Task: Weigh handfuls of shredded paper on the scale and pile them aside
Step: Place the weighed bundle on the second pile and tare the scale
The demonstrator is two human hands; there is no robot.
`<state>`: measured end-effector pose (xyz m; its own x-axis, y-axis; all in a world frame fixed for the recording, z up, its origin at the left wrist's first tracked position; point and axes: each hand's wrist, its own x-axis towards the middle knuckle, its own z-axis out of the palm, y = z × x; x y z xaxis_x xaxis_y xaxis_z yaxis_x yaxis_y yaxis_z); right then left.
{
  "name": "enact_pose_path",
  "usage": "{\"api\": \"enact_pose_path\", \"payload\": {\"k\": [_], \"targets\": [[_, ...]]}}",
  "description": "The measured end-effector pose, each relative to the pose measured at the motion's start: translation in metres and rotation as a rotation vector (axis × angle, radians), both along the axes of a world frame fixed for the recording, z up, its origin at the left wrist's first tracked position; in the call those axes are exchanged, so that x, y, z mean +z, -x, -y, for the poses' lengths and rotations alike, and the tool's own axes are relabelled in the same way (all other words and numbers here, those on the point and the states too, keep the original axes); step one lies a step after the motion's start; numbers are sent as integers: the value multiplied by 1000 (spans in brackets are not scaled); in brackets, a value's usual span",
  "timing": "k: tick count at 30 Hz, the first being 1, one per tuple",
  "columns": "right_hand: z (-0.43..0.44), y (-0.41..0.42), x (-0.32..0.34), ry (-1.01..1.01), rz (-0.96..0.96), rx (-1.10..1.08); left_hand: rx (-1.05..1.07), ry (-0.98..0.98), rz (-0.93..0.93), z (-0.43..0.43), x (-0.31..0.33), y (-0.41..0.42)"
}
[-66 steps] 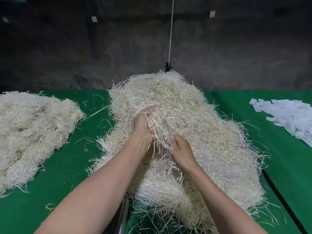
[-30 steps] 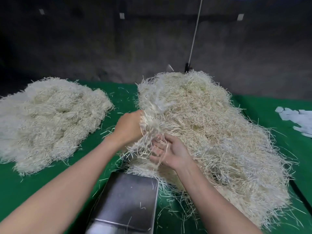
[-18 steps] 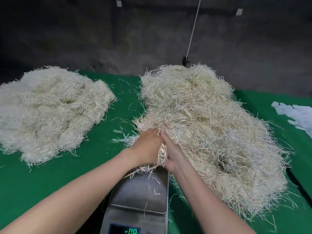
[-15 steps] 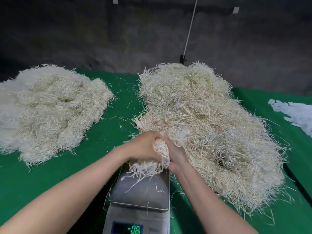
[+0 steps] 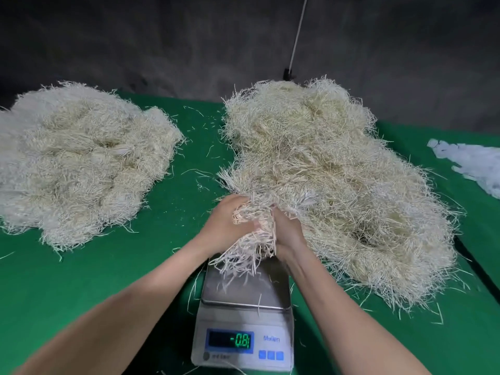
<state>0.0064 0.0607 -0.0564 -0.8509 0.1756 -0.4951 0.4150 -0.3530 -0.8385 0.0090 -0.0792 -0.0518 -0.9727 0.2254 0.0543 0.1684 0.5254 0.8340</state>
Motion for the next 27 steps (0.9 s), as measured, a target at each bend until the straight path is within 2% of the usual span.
{"api": "enact_pose_path", "payload": {"k": [2, 5, 8, 10, 12, 14, 15, 19, 23, 27], "targets": [[-11, -2, -1, -86, -36, 93, 67, 13, -74, 2, -3, 5], [-39, -10, -10, -321, -149, 173, 48, 7, -15, 7, -14, 9], [-53, -26, -27, -597, -304, 434, -55, 13, 23, 0, -33, 2], [-54, -33, -42, -797, -293, 528, -100, 14, 71, -6, -46, -4], [-54, -37, -54, -934, -281, 524, -76, 139, 128, -4, -55, -6], [-54, -40, -60, -985, -285, 525, -60, 298, 146, 6, -58, -4], [-55, -40, -62, -996, -292, 520, -71, 313, 150, 11, -58, -2], [-59, -41, -62, -1012, -328, 518, -7, 142, 149, 23, -54, -2], [-58, -44, -62, -1064, -350, 574, 58, 245, 100, 21, -62, -11], [-60, -50, -61, -1050, -336, 622, 144, 166, 31, 20, -62, -20]]}}
